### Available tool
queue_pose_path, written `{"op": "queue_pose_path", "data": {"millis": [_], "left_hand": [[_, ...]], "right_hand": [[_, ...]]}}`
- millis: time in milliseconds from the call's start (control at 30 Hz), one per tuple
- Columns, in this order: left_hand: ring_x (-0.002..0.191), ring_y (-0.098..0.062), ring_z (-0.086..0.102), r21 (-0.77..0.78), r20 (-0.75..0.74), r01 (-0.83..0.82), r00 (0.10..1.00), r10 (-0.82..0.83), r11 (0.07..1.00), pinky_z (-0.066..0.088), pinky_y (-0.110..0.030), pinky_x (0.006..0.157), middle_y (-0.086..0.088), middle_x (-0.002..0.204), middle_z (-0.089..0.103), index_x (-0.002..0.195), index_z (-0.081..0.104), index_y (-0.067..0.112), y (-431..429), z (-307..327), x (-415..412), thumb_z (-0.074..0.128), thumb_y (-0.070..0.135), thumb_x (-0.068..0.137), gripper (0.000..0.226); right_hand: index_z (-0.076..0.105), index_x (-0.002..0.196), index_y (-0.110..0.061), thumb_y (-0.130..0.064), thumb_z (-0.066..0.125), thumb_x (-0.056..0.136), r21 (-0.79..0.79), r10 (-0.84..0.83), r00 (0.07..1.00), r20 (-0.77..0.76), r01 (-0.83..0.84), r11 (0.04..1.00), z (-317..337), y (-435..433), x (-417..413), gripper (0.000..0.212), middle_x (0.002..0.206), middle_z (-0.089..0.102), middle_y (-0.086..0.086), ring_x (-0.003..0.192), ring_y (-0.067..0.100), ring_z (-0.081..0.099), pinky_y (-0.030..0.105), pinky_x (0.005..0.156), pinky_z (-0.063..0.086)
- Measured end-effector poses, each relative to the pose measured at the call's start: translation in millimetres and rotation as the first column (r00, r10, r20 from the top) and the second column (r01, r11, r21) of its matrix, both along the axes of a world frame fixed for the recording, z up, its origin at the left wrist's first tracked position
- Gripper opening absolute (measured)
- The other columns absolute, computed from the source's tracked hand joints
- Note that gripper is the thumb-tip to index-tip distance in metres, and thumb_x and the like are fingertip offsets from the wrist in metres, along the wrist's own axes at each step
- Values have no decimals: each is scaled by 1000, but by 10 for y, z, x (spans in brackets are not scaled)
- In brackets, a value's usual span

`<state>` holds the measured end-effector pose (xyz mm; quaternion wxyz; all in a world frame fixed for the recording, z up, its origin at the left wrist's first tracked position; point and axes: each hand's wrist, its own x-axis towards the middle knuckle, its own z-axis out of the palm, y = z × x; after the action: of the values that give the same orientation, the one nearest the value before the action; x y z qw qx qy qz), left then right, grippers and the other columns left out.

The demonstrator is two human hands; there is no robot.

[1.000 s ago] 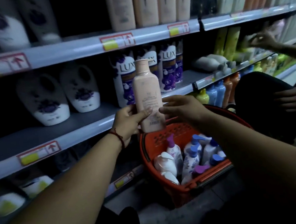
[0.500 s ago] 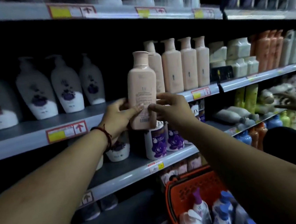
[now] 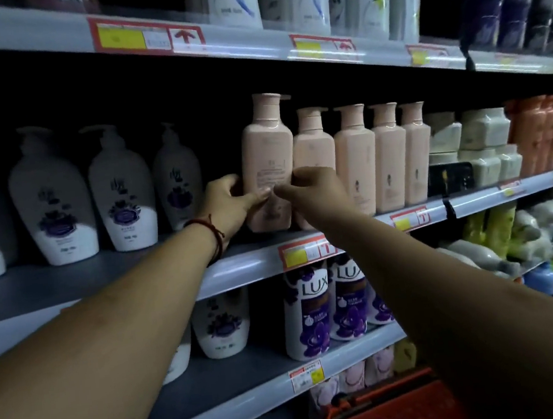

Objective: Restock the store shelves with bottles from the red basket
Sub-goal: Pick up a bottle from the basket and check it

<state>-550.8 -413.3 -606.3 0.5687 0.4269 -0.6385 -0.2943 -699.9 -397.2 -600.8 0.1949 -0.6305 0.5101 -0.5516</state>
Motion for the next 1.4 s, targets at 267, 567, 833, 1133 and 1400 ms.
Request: {"op": "queue_pose_path", "data": {"millis": [267,567,833,1133,1400], "left_hand": [[104,-21,65,-38,185,-95,978,100,995,53,-40,94,-5,117,69,119,63,10,-189,-269,73,74,32,85,42],[83,-28,61,59,689,-232,713,129,971,46,-30,67,-13,94,65,110,61,-2,348,-21,100,73,32,86,44],[116,-21,57,-15,721,-76,690,64,997,40,-21,92,-6,131,57,138,47,14,1109,-69,13,76,38,80,69],[123,-21,52,-5,841,-8,542,9,1000,41,-27,98,-2,138,54,138,49,22,1469,-551,-342,74,46,79,68],[130,-26,47,86,868,83,483,-116,993,39,-33,108,-7,143,48,142,46,22,1448,-1338,-735,75,45,79,73]], "right_hand": [[61,76,-15,-30,62,77,-86,-130,985,-115,121,989,-473,-185,118,15,72,68,-3,73,21,67,43,68,58],[66,113,-9,-27,66,89,-31,-141,944,-300,138,990,-273,362,-47,30,110,70,8,102,25,64,35,88,51],[46,141,-18,-27,74,84,3,-111,846,-522,133,991,-287,977,-325,64,138,57,5,123,25,55,38,101,48],[49,136,-17,-37,77,79,24,-118,724,-680,183,983,-690,1417,-771,67,133,57,8,120,27,54,34,93,46],[45,141,-15,-35,79,79,149,-70,685,-725,256,955,-1467,1574,-1216,74,137,54,12,124,29,52,33,96,43]]}}
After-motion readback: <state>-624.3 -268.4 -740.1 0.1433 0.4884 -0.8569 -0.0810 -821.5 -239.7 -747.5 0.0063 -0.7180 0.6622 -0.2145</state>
